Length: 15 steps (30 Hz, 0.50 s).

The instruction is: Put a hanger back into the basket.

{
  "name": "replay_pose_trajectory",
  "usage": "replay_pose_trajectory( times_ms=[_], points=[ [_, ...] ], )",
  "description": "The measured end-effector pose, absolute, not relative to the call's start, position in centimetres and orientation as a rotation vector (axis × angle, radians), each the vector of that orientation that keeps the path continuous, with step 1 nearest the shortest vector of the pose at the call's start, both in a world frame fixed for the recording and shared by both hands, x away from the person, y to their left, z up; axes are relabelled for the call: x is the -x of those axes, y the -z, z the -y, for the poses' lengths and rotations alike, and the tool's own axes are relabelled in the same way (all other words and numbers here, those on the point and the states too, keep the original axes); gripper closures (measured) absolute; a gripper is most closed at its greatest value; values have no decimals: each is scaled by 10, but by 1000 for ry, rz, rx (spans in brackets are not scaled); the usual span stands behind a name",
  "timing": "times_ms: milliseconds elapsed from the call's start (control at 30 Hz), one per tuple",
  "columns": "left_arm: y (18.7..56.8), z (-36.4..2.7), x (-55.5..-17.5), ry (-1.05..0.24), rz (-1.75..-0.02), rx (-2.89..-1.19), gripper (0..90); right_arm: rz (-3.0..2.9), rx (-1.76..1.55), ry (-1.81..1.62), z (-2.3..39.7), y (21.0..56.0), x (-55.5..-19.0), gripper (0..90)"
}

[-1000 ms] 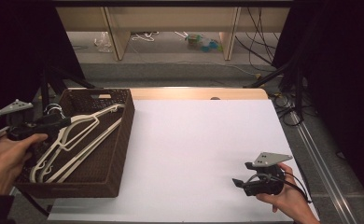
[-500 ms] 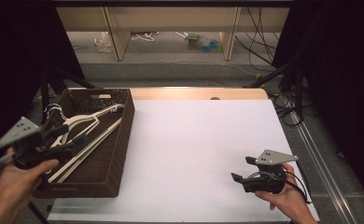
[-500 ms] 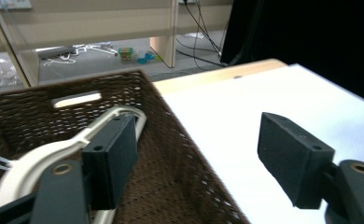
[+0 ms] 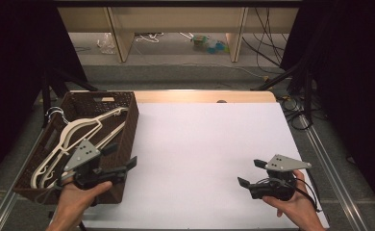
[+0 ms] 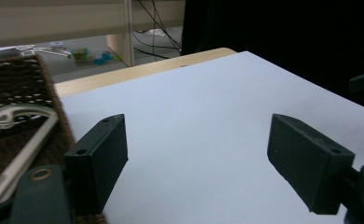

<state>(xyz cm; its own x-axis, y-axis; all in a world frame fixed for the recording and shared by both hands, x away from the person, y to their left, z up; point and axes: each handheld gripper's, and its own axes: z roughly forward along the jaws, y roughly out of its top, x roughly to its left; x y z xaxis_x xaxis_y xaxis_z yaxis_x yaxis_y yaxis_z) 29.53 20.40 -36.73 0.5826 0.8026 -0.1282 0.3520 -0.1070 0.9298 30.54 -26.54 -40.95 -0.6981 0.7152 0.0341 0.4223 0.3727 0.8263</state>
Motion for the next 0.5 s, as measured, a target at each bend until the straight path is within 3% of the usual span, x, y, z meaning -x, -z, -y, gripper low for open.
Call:
replay_pose_trajectory(
  times_ms=[500],
  points=[
    [417,-177,-279,-486,-861,-1736,179,-2230,-985,-1316,269,414,-291,165]
  ],
)
